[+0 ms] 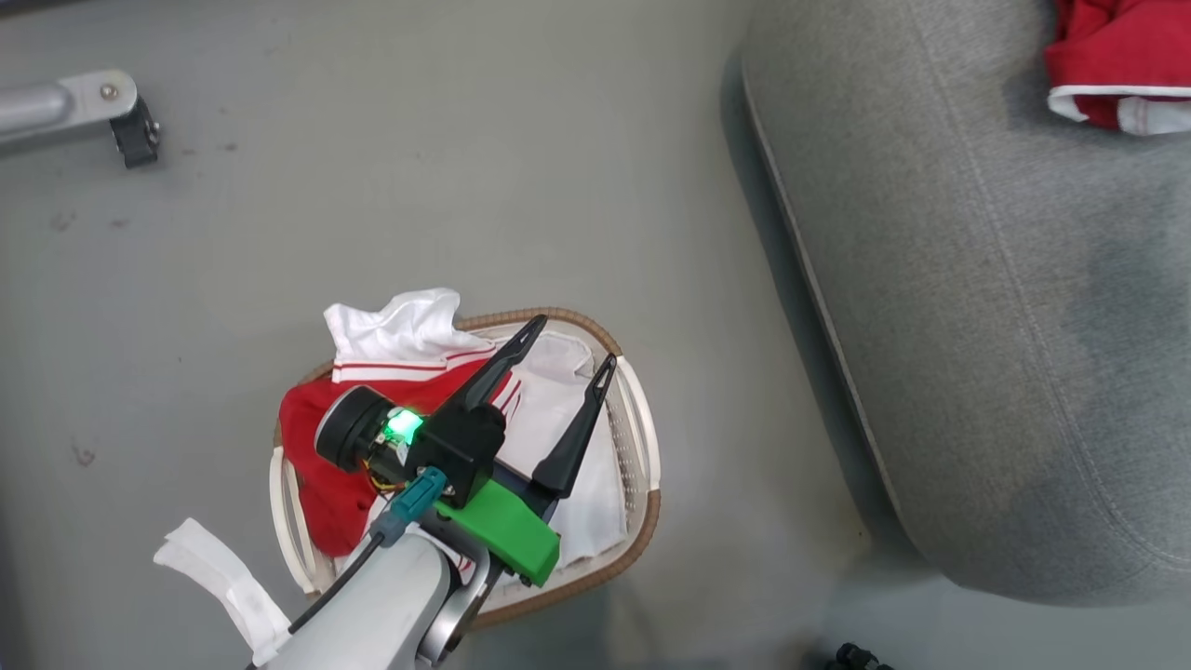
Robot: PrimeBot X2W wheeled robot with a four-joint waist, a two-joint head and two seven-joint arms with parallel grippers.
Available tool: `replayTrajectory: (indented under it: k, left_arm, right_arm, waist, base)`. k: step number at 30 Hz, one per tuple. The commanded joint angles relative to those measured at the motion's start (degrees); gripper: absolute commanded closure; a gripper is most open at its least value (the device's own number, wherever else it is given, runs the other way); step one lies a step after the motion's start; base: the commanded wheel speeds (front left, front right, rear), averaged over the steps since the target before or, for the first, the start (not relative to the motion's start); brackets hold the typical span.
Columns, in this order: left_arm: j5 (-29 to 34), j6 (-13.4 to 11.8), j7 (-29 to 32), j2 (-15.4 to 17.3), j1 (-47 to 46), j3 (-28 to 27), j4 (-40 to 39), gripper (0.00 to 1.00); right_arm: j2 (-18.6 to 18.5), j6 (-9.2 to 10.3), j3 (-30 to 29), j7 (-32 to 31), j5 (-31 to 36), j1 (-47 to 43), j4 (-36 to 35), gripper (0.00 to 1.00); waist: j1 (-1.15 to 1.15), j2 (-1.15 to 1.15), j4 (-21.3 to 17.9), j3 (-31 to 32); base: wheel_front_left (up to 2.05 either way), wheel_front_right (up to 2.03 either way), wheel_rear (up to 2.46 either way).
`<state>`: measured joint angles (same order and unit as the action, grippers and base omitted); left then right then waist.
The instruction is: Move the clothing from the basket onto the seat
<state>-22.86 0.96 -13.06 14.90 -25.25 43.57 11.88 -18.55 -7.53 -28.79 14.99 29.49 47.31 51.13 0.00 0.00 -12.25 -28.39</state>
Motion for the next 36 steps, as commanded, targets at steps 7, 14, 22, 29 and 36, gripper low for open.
replayTrajectory:
  k: [7,14,22,29,36]
  left_arm:
    - [-2.2,-0.4,-1.3,-1.2,3.1,-1.0,2.5,0.0]
    - [-3.9,-0.5,-2.2,-3.0,6.1,-3.3,5.2,0.0]
    - [-3.7,-2.0,-2.1,-4.0,12.1,-10.9,4.2,0.0]
    - [-2.3,-2.9,-2.1,-3.7,18.1,-19.2,2.1,0.0]
    - [-1.6,-3.2,-2.1,-3.7,23.7,-26.6,0.5,0.0]
  right_arm:
    - [0.9,0.08,1.3,0.3,-2.3,-7.7,-2.4,0.0]
    - [1.1,0.08,5.3,0.3,-6.2,-9.6,-5.2,0.0]
    - [3.7,0.08,13.8,0.2,-13.2,-8.3,-6.8,0.0]
    - [7.9,0.08,20.9,0.2,-20.0,-11.0,-9.3,0.0]
    - [13.1,0.08,26.3,0.2,-26.0,-17.7,-13.8,0.0]
  waist:
    - [0.0,0.0,-1.9,9.4]
    - [0.0,0.0,0.6,16.9]
    - [0.0,0.0,5.7,24.0]
    - [0.0,0.0,10.5,27.5]
    - [0.0,0.0,13.3,29.0]
  base:
    - [0.0,0.0,0.0]
    - [0.0,0.0,0.0]
    - [0.0,0.0,0.0]
    - [0.0,0.0,0.0]
    - [0.0,0.0,0.0]
